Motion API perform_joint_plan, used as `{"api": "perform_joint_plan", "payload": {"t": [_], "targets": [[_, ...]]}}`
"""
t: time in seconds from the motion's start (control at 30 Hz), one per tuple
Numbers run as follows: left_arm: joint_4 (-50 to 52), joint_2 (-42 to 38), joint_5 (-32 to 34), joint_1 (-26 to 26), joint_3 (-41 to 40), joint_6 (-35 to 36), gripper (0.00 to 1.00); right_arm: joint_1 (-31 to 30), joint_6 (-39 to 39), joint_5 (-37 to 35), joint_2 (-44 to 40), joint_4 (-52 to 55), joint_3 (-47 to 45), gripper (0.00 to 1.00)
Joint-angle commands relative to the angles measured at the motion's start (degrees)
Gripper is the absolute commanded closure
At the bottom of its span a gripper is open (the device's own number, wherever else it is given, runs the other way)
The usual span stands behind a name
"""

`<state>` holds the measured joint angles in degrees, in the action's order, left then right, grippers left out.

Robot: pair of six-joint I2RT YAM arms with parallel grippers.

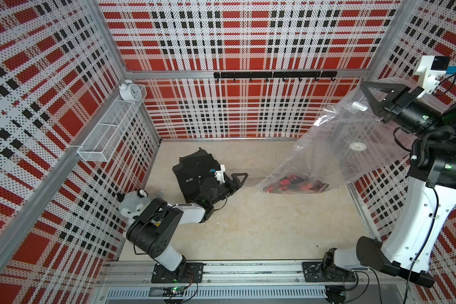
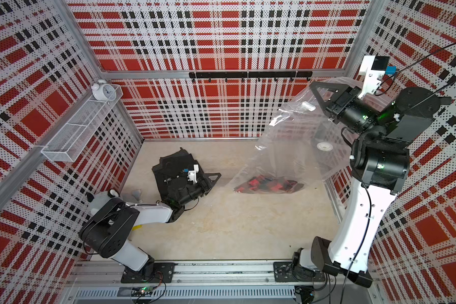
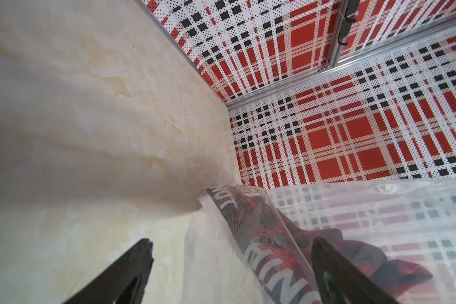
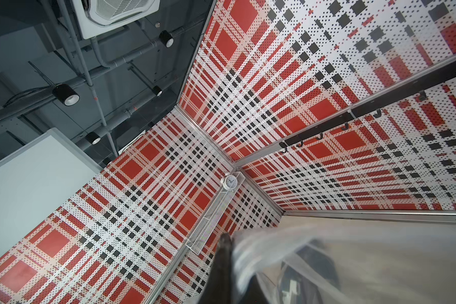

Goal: Place the folded shirt into the vacuum bag
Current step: Adjust the vacuum bag at the center of the board.

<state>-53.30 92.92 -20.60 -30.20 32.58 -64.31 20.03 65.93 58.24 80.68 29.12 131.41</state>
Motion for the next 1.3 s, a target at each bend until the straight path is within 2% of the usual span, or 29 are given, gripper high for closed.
{"api": "perform_joint_plan", "payload": {"t": [0.0,0.23,0.3,0.4,0.47,0.53,0.77,0.93,1.13,1.2,1.27], "targets": [[-1.8,2.4,-1.5,-1.5,0.8,-1.9,0.13,1.6,4.1,1.9,0.5,-8.0,1.7,1.0],[-5.9,4.3,-2.5,-3.9,0.1,-5.6,0.28,2.0,6.9,2.5,1.8,-11.4,1.9,1.0],[-6.0,4.3,-2.6,-3.8,0.4,-5.9,0.35,2.1,6.8,2.6,1.7,-11.5,1.6,1.0],[-6.1,4.2,-2.8,-2.0,0.2,-6.7,0.6,2.2,7.2,2.8,1.7,-11.8,1.6,1.0],[-6.1,4.1,-3.0,0.0,-0.1,-7.1,0.83,2.4,7.8,3.1,1.8,-12.6,1.7,1.0],[-6.4,4.0,-4.0,1.2,0.7,-7.4,0.99,2.5,8.1,3.2,1.9,-12.9,1.7,1.0],[-6.4,4.9,-8.1,3.8,6.2,-8.4,1.0,2.6,7.3,2.6,3.0,-13.8,0.6,1.0],[0.2,11.0,-11.2,9.2,19.7,-5.5,1.0,3.0,5.6,2.6,7.1,-13.7,3.7,1.0],[8.5,18.4,-14.6,13.8,41.8,-1.1,1.0,3.7,8.8,3.0,11.1,-17.1,8.9,1.0],[9.6,18.0,-15.0,17.4,44.7,-0.4,1.0,3.7,10.8,3.4,11.0,-19.7,9.1,1.0],[9.7,15.7,-14.9,21.1,43.3,0.5,1.0,3.7,11.0,4.0,10.0,-20.1,8.6,1.0]]}}
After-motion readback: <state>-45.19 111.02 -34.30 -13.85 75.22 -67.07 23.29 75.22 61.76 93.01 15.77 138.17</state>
